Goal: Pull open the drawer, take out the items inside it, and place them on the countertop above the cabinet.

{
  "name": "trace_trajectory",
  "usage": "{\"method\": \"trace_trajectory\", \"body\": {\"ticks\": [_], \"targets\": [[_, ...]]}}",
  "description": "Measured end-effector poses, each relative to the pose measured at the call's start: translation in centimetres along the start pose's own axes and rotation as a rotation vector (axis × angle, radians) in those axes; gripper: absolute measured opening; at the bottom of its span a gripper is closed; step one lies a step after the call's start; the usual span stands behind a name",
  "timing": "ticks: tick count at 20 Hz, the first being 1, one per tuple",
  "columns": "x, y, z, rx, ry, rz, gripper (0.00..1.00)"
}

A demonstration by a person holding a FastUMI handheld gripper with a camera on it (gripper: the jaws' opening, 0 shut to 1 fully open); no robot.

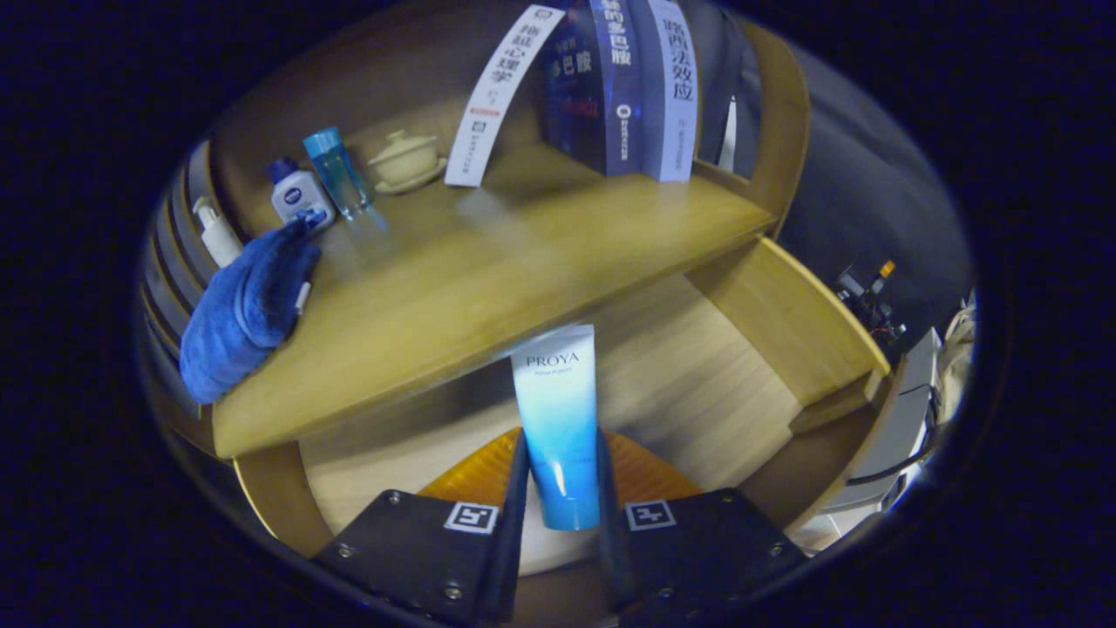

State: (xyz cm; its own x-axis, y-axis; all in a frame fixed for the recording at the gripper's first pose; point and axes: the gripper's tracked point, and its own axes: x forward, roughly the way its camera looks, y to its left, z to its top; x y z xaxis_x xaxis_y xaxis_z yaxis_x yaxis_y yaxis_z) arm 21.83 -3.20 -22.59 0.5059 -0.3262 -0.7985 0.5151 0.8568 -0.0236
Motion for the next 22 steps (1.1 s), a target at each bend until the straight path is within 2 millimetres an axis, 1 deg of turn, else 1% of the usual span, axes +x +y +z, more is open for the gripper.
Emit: {"method": "trace_trajectory", "body": {"ticks": [2, 3, 5, 7, 11, 16, 17, 18, 20, 22], "targets": [[-1.2, -0.3, 0.6, -0.013, -0.023, -0.019, 0.39], [-1.7, -0.3, 0.6, -0.019, -0.027, -0.029, 0.39], [-2.3, -0.4, 0.5, -0.032, -0.029, -0.049, 0.39], [-2.7, -0.5, -0.1, -0.028, -0.023, -0.055, 0.39], [-4.0, -1.6, -1.0, -0.041, -0.021, -0.098, 0.39], [-6.8, -2.8, -0.6, -0.022, -0.078, -0.117, 0.39], [-7.6, -2.6, -0.3, -0.008, -0.104, -0.106, 0.39], [-8.2, -2.9, -0.2, -0.004, -0.120, -0.110, 0.38], [-9.5, -3.5, 0.7, -0.014, -0.164, -0.120, 0.39], [-10.8, -3.2, 2.0, -0.017, -0.227, -0.101, 0.39]]}}
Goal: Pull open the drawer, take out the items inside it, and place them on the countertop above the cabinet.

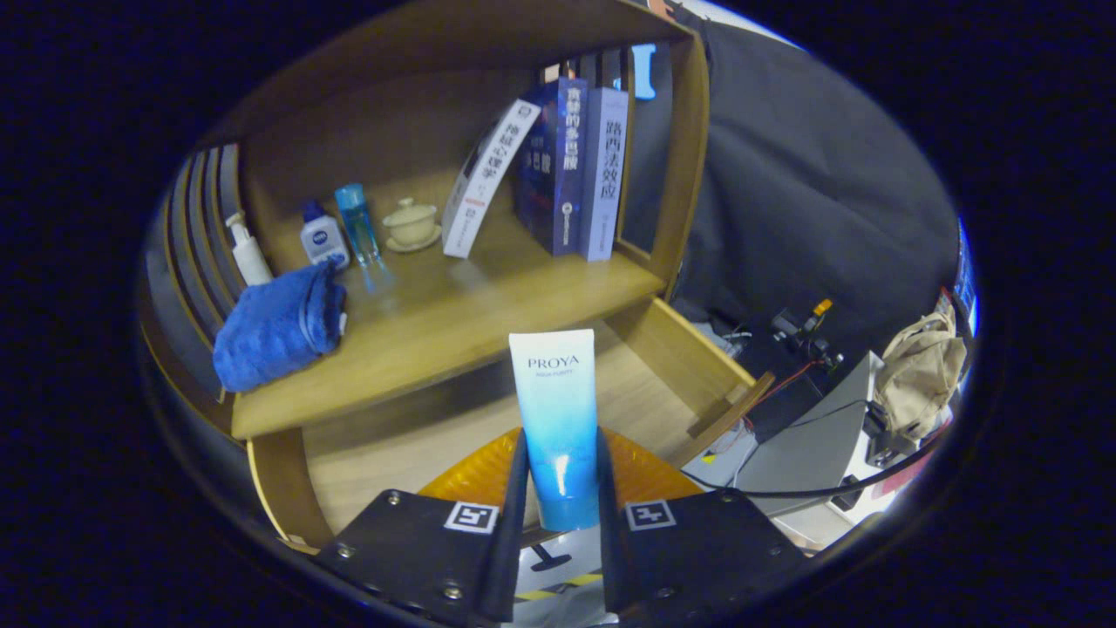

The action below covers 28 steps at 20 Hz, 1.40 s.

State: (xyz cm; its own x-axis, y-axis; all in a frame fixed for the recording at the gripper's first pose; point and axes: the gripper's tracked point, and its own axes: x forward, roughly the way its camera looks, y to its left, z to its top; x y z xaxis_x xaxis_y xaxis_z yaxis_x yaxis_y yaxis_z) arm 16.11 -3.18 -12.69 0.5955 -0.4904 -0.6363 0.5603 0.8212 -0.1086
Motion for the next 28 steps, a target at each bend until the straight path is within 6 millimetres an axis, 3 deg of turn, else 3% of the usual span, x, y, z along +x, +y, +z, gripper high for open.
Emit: {"method": "trace_trajectory", "body": {"ticks": [2, 5, 9, 20, 28], "targets": [[-1.0, 0.0, 1.6, 0.000, -0.053, 0.011, 0.39], [-1.6, 1.7, 3.9, 0.024, -0.126, 0.077, 0.38], [-1.1, 2.8, 4.5, -0.005, -0.129, 0.109, 0.38], [4.3, 8.2, 4.8, -0.081, -0.062, 0.237, 0.39], [8.9, 10.6, 4.1, -0.110, -0.002, 0.298, 0.39]]}}
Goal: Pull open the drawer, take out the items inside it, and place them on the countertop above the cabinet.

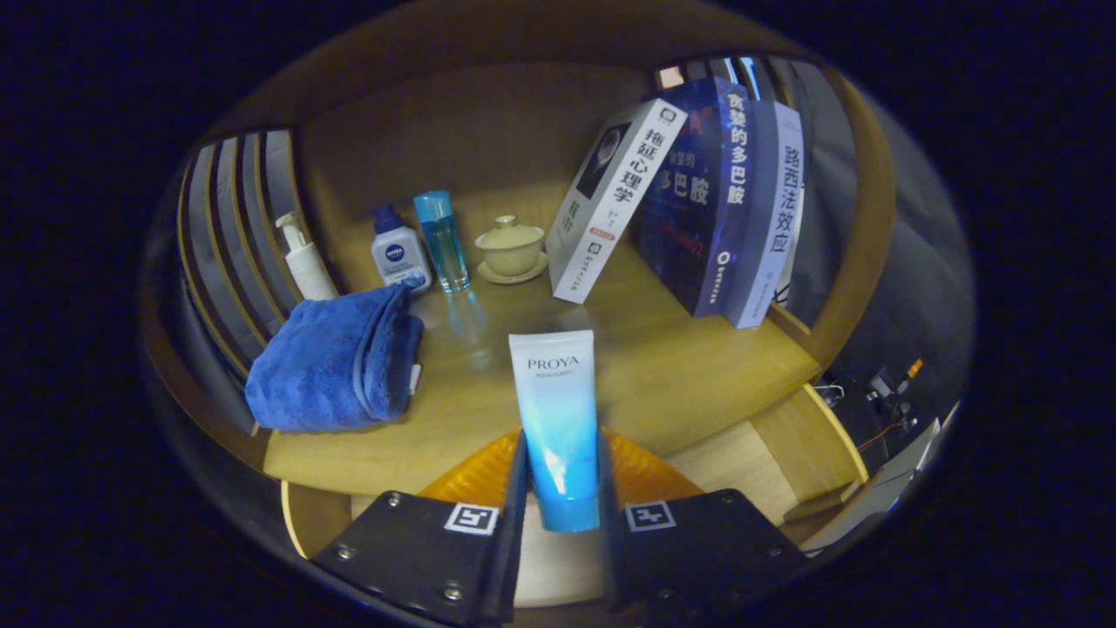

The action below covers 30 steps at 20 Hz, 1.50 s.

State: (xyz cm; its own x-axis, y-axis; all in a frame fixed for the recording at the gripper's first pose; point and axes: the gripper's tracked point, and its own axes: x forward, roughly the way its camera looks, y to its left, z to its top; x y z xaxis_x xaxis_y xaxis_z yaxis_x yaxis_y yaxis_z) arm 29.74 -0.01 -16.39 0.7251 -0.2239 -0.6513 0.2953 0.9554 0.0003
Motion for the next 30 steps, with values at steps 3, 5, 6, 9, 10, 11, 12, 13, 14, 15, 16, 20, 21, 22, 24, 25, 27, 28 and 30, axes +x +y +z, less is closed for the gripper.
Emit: {"method": "trace_trajectory", "body": {"ticks": [3, 5, 6, 9, 10, 11, 12, 13, 14, 15, 16, 20, 21, 22, 24, 25, 27, 28, 30], "targets": [[1.3, 0.2, 1.0, 0.029, -0.020, 0.033, 0.39], [2.3, 0.1, 1.1, 0.031, -0.012, 0.049, 0.38], [2.5, 0.1, 1.3, 0.033, -0.017, 0.058, 0.38], [3.3, 0.1, 1.8, 0.042, -0.027, 0.077, 0.39], [3.4, 0.1, 2.0, 0.046, -0.032, 0.081, 0.38], [3.7, 0.2, 2.1, 0.049, -0.031, 0.086, 0.38], [3.8, 0.2, 2.3, 0.051, -0.032, 0.091, 0.38], [4.1, 0.3, 2.4, 0.051, -0.031, 0.096, 0.39], [4.4, 0.4, 2.7, 0.049, -0.032, 0.105, 0.38], [4.7, 0.6, 2.8, 0.044, -0.032, 0.113, 0.38], [4.9, 0.9, 3.2, 0.038, -0.030, 0.121, 0.38], [5.3, 0.9, 3.2, 0.049, -0.029, 0.144, 0.38], [5.3, 0.9, 3.2, 0.049, -0.024, 0.150, 0.39], [5.3, 1.0, 3.4, 0.048, -0.026, 0.152, 0.43], [5.0, 1.2, 3.5, 0.042, -0.028, 0.167, 0.45], [4.8, 1.1, 3.5, 0.038, -0.037, 0.163, 0.50], [4.4, 1.1, 3.7, 0.029, -0.069, 0.161, 0.69], [3.6, 1.3, 4.3, 0.029, -0.098, 0.175, 0.78], [2.0, 1.6, 5.7, 0.027, -0.168, 0.195, 0.78]]}}
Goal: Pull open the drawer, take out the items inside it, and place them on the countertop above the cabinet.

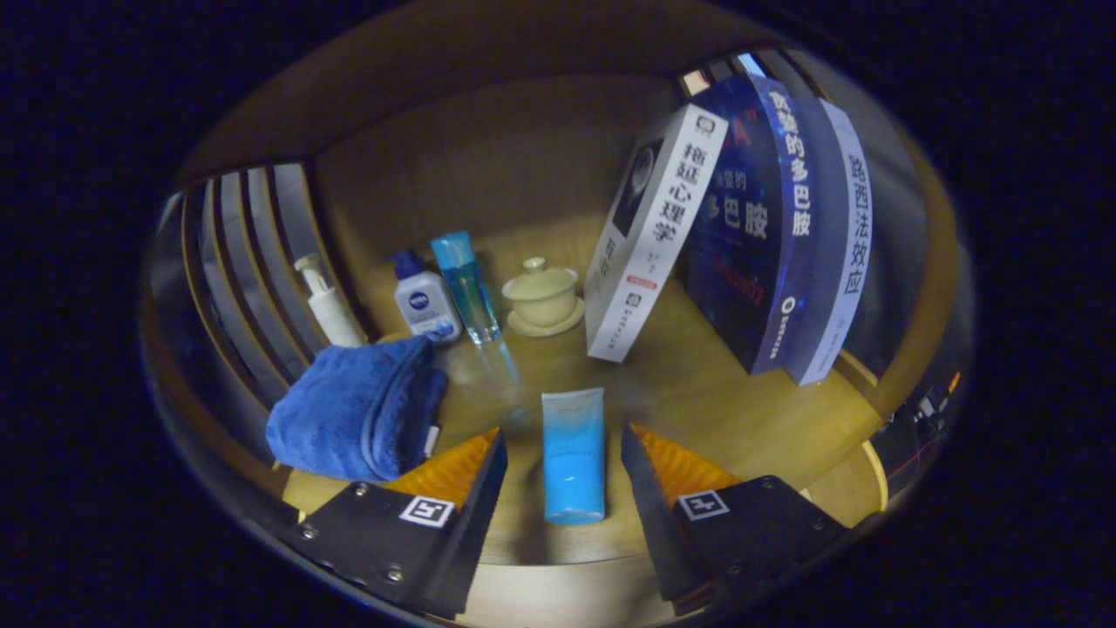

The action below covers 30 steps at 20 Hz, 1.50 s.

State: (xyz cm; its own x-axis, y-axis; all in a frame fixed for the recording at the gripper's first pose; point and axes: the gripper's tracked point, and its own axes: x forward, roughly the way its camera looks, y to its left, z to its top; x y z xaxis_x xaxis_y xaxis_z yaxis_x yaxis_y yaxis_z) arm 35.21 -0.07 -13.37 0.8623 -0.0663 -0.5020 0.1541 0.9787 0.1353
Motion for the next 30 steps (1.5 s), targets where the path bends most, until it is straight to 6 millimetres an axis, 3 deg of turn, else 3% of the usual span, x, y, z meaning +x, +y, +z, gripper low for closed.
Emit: {"method": "trace_trajectory", "body": {"ticks": [7, 13, 24, 27, 30], "targets": [[-7.7, -0.1, 4.9, -0.033, -0.239, -0.036, 0.85], [-13.6, -1.1, 6.4, -0.069, -0.345, -0.100, 0.85], [-20.6, -1.1, 5.6, -0.108, -0.455, -0.148, 0.85], [-22.6, -0.9, 4.0, -0.092, -0.501, -0.140, 0.85], [-24.2, -1.5, 1.2, -0.065, -0.519, -0.156, 0.85]]}}
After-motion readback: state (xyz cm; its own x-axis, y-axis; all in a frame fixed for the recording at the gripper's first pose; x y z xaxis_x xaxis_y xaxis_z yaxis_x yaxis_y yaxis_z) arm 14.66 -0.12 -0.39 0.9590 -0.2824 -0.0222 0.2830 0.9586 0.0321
